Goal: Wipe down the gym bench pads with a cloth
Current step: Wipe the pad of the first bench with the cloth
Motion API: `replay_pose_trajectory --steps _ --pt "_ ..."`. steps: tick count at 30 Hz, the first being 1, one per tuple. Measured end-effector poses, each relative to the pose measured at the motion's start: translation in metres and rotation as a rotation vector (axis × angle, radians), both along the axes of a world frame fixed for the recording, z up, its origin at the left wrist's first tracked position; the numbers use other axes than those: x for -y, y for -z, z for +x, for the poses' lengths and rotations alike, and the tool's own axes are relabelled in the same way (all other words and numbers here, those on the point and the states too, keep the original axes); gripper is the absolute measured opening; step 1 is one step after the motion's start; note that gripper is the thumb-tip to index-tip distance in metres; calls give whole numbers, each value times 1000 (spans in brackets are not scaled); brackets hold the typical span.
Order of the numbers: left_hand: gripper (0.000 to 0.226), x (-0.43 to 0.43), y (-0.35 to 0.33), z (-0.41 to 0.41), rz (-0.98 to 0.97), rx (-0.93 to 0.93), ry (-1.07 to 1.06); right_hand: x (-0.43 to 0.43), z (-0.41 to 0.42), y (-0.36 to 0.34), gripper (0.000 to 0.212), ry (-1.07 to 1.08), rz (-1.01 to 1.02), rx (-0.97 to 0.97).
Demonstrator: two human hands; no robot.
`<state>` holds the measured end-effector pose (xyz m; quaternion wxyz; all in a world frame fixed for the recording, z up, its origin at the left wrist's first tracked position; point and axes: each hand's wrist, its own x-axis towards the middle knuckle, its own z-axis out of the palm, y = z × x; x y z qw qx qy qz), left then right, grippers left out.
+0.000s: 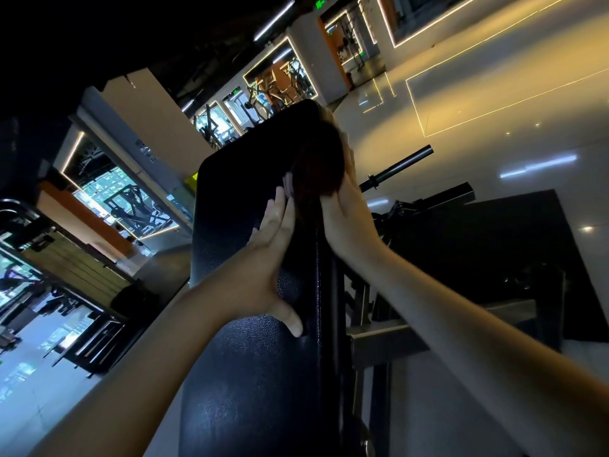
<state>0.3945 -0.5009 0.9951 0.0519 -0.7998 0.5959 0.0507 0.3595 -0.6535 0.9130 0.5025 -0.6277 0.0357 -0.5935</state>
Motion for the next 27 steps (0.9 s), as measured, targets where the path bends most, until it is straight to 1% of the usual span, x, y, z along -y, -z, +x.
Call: replay_pose_trajectory --steps 1,3,7,9,11,13,16,18,20,23,27 --pt "166 1 0 -1 2 0 -11 8 0 -13 61 -1 22 -42" --pt "167 2 3 -2 -2 12 -16 25 0 -37 65 37 24 -55" --pt "166 1 3 -2 -17 49 -13 13 -7 -22 60 20 18 -58" --pt "166 1 4 0 -30 51 -2 -11 -22 -3 57 -6 2 -102" --pt "164 1 4 4 -70 13 23 -48 -39 28 55 -55 -15 -138" --pt "162 2 4 6 -87 23 46 -83 -50 64 54 -120 -15 -108" --pt "156 1 5 8 -58 48 31 -109 -56 96 54 -104 -36 -93" --pt "154 1 4 7 -60 60 48 -100 -55 86 52 -152 -3 -123" --pt "161 2 2 5 -42 61 44 -81 -51 58 54 -149 21 -98" --pt "167 3 -3 5 -4 131 52 -32 -27 11 58 -70 70 -83" --pt "164 18 -21 10 14 162 16 22 3 -36 61 15 77 -72"
